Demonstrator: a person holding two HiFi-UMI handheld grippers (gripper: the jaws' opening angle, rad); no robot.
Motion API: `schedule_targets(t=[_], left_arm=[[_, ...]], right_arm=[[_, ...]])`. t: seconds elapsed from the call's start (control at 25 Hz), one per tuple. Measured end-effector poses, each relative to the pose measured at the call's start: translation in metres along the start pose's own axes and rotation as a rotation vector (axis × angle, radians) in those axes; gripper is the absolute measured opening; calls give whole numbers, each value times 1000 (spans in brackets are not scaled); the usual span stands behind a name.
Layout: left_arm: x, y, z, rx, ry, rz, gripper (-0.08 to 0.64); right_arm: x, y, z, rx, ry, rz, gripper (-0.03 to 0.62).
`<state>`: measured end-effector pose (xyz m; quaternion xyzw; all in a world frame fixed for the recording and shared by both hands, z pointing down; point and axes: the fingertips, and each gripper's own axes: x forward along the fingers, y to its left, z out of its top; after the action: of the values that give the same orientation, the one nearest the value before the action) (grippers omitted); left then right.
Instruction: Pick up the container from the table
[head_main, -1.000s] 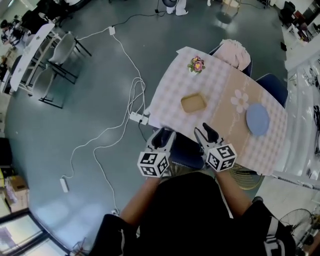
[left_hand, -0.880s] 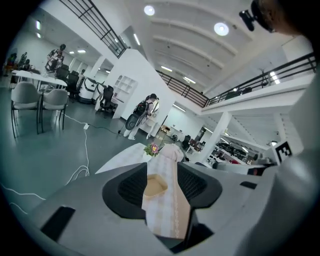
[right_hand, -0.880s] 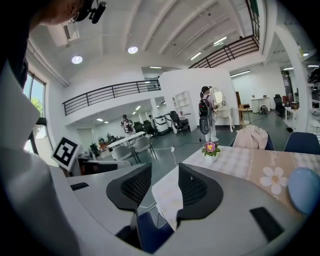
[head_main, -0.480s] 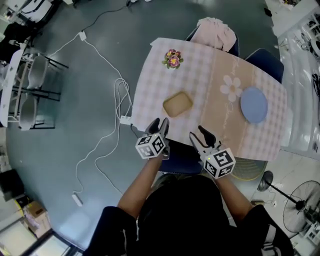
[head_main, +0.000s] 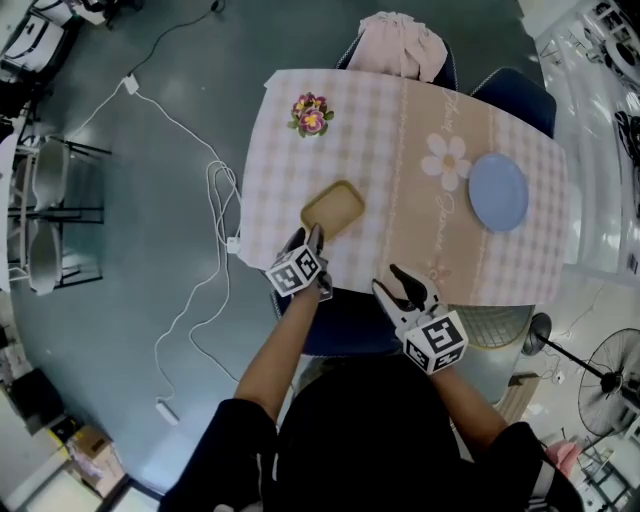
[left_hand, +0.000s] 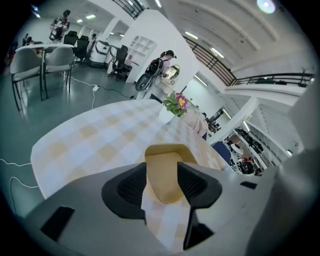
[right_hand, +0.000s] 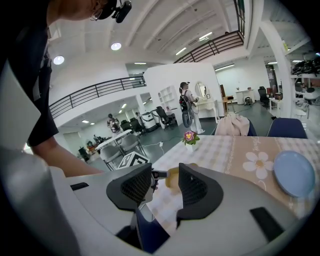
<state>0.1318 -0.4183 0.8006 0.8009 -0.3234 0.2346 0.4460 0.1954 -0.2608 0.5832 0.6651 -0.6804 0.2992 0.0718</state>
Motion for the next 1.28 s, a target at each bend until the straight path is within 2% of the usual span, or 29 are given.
schedule_targets(t=[0.2,0.32,0.52,0.68,0.76,0.84,1.0,1.12,1.28], left_arm=[[19,18,-7,4,37,72,175],[24,28,-12,5,54,104,137],[23,27,-15,-33,93,110,23],[6,19,-4,-31,63,94,20],[-13,9,6,-23,26,77,18],[-38,-4,14,15,-12,64,18],[-92,-27,35,135,-100,44,18],[-139,-40,30,215,-119,23,18],[-208,-55,20,230,-188,8,18]], right_arm=[[-7,-19,6,6,-9,-53,144],[-9,-24,10,6,-20,-66,144],[-11,-24,9,-9,-20,-56,144],[-15,-14,9,-16,-26,-38,144],[-21,-7,10,-16,-37,-31,144],[-29,4,11,-18,-48,-26,143],[-38,24,23,-46,-102,-7,143],[-49,41,28,-42,-152,-8,137],[-74,64,33,-57,-206,-5,124]])
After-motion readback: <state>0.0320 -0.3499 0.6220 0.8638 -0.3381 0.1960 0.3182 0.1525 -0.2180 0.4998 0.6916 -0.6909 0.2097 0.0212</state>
